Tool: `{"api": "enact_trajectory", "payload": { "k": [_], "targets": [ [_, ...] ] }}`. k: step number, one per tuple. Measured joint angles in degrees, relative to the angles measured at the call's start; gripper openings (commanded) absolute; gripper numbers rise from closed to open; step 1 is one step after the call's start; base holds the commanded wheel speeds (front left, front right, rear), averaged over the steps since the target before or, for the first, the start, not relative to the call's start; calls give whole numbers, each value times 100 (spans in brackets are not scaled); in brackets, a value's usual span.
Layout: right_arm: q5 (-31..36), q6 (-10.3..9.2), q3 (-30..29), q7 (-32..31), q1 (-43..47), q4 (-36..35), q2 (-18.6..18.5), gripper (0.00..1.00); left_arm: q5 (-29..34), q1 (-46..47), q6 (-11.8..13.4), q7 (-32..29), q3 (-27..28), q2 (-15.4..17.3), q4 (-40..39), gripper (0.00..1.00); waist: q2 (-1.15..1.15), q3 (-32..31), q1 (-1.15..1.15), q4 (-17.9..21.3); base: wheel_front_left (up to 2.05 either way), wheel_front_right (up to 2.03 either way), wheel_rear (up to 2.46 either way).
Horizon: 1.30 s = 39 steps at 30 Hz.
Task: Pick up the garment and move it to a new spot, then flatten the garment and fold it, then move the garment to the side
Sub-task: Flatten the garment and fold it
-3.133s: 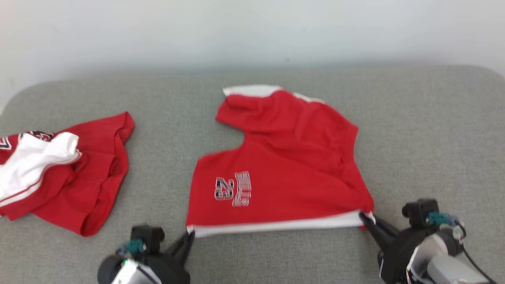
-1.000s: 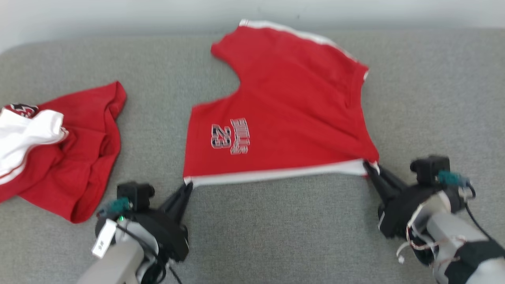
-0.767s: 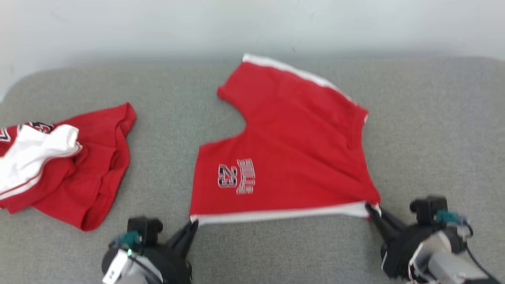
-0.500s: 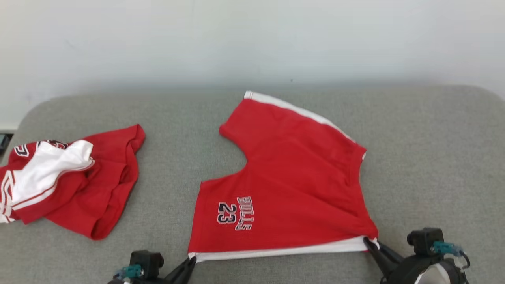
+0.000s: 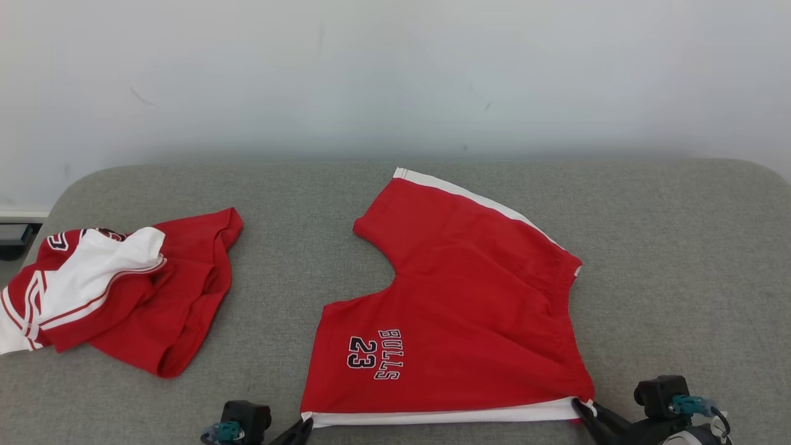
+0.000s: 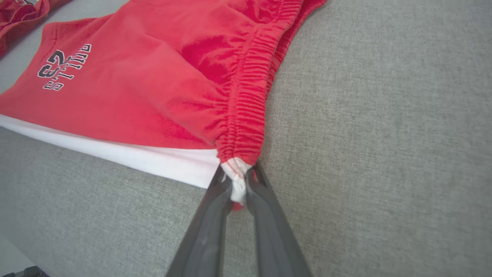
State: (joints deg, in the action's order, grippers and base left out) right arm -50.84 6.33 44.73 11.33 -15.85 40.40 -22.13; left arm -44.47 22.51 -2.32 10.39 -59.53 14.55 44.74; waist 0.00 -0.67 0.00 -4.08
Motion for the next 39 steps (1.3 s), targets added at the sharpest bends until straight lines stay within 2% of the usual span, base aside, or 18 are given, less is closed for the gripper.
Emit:
{"api": "enact_trajectory", "payload": {
  "k": [1,2,3,4,5,13,23,31,32,36,39],
  "targets": [
    [10,-31,11,-47,-1,-2,-3,36,-2,-1,48,-15,10,-8,-21,0,0,-10,0,-10,0,0,0],
    [10,-36,19,-78,0,0,-10,60,-2,-1,97,-23,12,-7,-36,13,0,-17,0,-18,0,0,0],
    [10,-36,16,-82,2,-2,-25,100,-2,-2,125,-29,14,8,-37,40,0,-27,0,-23,0,0,0],
    [0,-36,2,-86,9,-1,-49,100,-3,-4,156,-29,27,16,-42,93,0,-32,0,-28,0,0,0],
    [-26,-36,-33,-101,14,-11,-64,100,-12,-7,186,-29,57,26,-65,100,0,-35,0,-31,0,0,0],
    [-283,-35,-253,-74,148,-371,-198,100,-350,-237,287,76,423,182,-454,100,0,-67,0,-59,0,0,0],
    [-544,-38,-405,-115,389,-1183,-467,100,-324,-275,554,183,642,466,-1071,100,-1,-101,0,-36,0,0,0],
    [-432,-413,-519,-115,506,-1689,-782,100,-322,-365,739,275,826,577,-1478,100,0,-90,0,58,0,0,0],
    [-320,-550,-586,-42,498,-1782,-869,100,-320,-365,794,300,939,610,-1561,100,-1,-90,1,70,0,0,0],
    [-158,-826,-751,119,488,-2001,-932,100,-323,-478,893,358,1277,710,-1699,100,-1,-113,1,117,0,0,0],
    [-94,-1117,-960,237,521,-2196,-924,100,-325,-723,942,379,1546,786,-1792,100,0,-145,0,172,0,0,0]
  ]
}}
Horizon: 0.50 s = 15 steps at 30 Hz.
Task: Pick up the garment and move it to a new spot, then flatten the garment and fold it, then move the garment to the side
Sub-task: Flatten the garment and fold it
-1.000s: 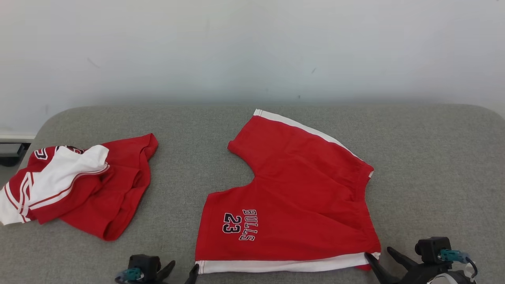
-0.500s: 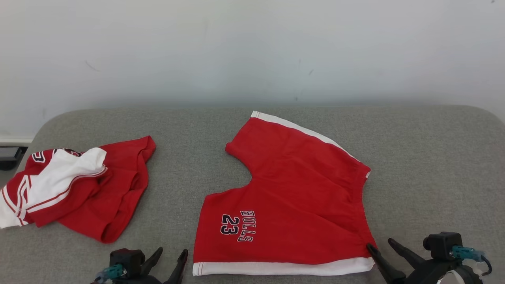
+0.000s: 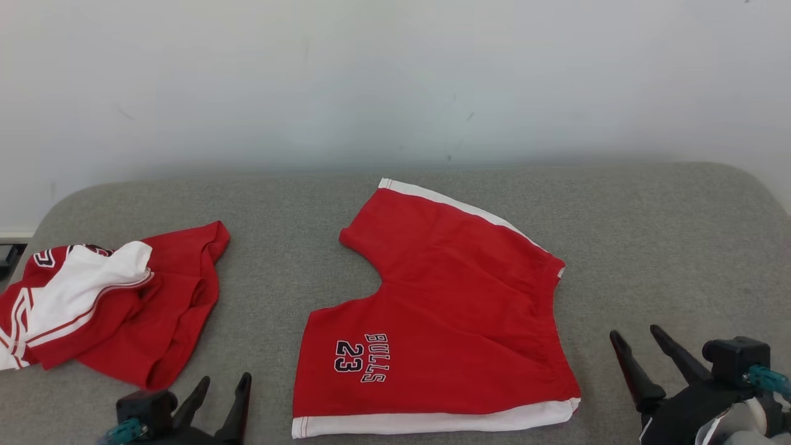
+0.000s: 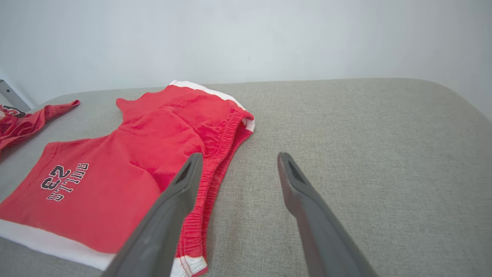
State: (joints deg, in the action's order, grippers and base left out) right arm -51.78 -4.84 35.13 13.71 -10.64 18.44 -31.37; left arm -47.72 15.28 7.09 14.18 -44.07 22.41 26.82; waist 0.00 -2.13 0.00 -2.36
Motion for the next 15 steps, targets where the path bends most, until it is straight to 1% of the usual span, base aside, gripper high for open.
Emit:
{"api": "enact_trajectory", "payload": {
  "k": [1,2,4,5,9,13,15],
  "targets": [
    [37,-77,-76,24,14,-71,-4,100,-13,-92,1,1,105,11,-25,100,0,-6,0,24,0,0,0],
    [92,-114,-147,46,49,-156,-7,100,-13,-171,2,7,189,27,-45,100,0,-10,0,50,0,0,0],
    [118,-127,-226,51,107,-235,-2,100,-20,-247,3,8,293,34,-73,100,0,-12,0,77,0,0,0],
    [125,-143,-372,51,246,-371,14,100,-77,-402,3,8,505,33,-174,100,0,-17,0,136,0,0,0],
    [151,-222,-748,67,582,-626,23,100,-94,-657,3,8,971,-44,-323,100,0,-26,0,249,0,0,0],
    [300,-229,-1184,91,950,-900,-2,100,144,-795,4,9,1460,-100,-330,100,0,-36,0,304,0,0,0],
    [363,-229,-1334,91,1098,-1014,4,100,383,-890,4,9,1607,-108,-328,100,0,-35,0,314,0,0,0]
  ]
}}
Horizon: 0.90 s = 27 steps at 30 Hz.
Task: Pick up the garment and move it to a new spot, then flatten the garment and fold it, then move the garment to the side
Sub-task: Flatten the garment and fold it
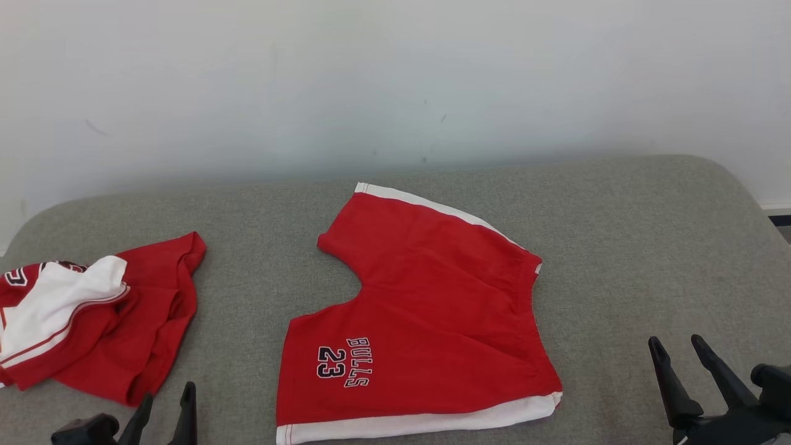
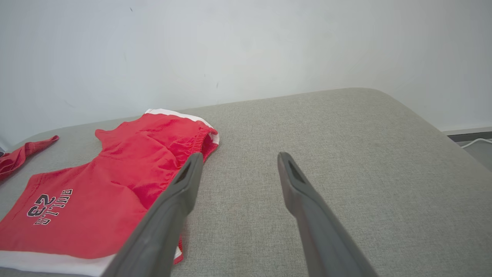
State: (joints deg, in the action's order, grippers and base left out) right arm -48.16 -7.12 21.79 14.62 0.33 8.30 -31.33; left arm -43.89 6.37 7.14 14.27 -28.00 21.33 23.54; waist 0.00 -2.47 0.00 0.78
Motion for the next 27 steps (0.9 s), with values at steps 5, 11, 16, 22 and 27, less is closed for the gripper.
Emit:
{"api": "enact_trajectory", "payload": {
  "k": [5,11,16,22,27],
  "targets": [
    [408,0,-254,0,246,-101,15,100,442,-85,0,0,175,-90,-40,100,0,9,0,6,0,0,0],
    [922,-1,-694,0,417,-131,77,100,864,-177,0,0,371,-142,-178,100,0,20,0,-1,0,0,0],
    [1109,-1,-933,0,532,-294,240,100,1096,-391,1,7,606,-359,-434,100,0,36,0,-21,0,0,0],
    [1209,-1,-1096,0,581,-533,424,100,1165,-388,1,7,756,-361,-564,100,0,79,0,-39,0,0,0],
    [1265,-1,-1184,0,648,-686,495,100,1389,-389,1,7,805,-408,-670,100,0,117,0,-47,0,0,0]
  ]
}}
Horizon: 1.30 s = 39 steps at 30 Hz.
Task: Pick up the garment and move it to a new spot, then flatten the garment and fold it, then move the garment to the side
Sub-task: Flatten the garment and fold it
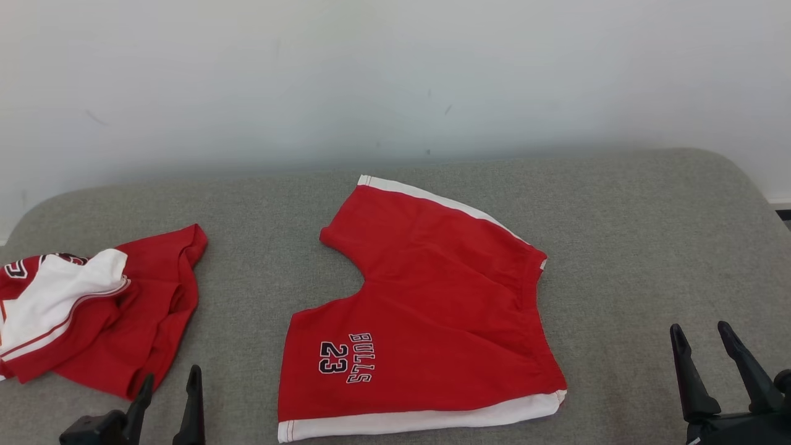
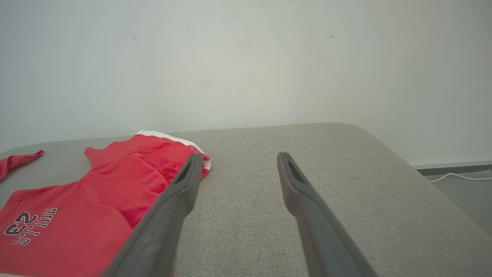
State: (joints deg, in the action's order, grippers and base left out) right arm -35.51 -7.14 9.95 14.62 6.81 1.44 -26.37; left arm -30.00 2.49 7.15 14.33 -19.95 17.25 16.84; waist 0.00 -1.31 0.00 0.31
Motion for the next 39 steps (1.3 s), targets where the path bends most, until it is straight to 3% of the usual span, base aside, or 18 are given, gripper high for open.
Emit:
{"api": "enact_trajectory", "payload": {
  "k": [10,39],
  "targets": [
    [114,0,-32,-8,3,-121,20,100,403,-2,0,-178,35,1,-149,100,0,55,0,-33,0,0,0],
    [282,0,-179,-330,108,-208,145,100,779,-130,0,-787,250,-103,-566,100,0,19,0,-53,0,0,0]
  ]
}}
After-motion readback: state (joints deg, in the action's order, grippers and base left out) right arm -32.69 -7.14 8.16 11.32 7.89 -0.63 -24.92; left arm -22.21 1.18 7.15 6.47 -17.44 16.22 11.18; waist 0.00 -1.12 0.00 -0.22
